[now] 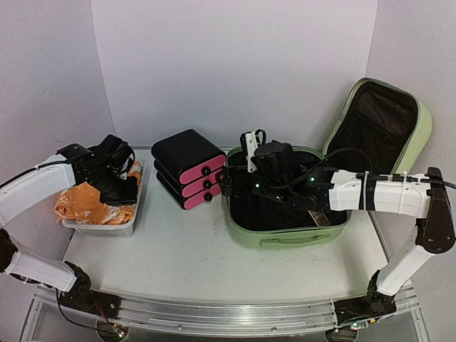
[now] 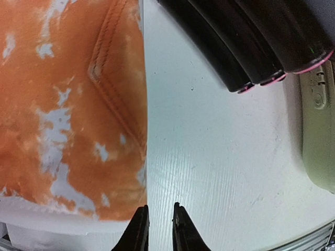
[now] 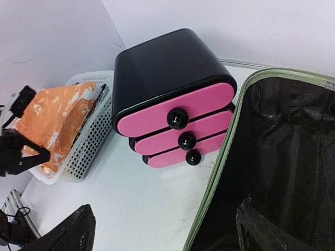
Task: Open, take out, and arrange the luggage
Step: Move the storage box to the corner of the board.
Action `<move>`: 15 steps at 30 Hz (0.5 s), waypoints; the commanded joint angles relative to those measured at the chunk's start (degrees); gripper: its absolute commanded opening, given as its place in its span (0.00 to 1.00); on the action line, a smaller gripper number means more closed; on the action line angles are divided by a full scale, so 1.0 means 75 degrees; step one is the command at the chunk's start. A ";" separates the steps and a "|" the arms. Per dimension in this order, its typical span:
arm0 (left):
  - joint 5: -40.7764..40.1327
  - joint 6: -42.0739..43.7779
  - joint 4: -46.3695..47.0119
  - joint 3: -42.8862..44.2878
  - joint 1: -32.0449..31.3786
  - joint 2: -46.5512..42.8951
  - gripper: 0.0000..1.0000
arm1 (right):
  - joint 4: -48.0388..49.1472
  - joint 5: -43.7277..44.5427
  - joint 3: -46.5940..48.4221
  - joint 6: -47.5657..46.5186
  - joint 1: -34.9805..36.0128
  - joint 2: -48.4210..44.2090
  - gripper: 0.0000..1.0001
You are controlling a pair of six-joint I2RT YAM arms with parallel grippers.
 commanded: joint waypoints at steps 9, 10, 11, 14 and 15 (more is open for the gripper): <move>0.0358 -0.1740 -0.3529 -0.1115 0.0037 -0.2028 0.00 | -0.0018 -0.0109 0.0861 -0.0374 -0.0382 0.0611 0.93; 0.0208 -0.1942 -0.3514 -0.1252 0.0049 -0.2212 0.00 | -0.0018 -0.0106 0.0849 -0.0364 -0.0391 0.0613 0.93; -0.0006 -0.2144 -0.3490 -0.1365 0.0069 -0.2348 0.00 | -0.0018 -0.0111 0.0810 -0.0364 -0.0393 0.0613 0.93; -0.0398 -0.2565 -0.3249 -0.1608 0.0453 -0.2426 0.00 | -0.0018 -0.0103 0.0703 -0.0317 -0.0393 0.0525 0.93; -0.0306 -0.2559 -0.3020 -0.1648 0.0651 -0.2377 0.00 | -0.0018 -0.0111 0.0654 -0.0317 -0.0393 0.0479 0.93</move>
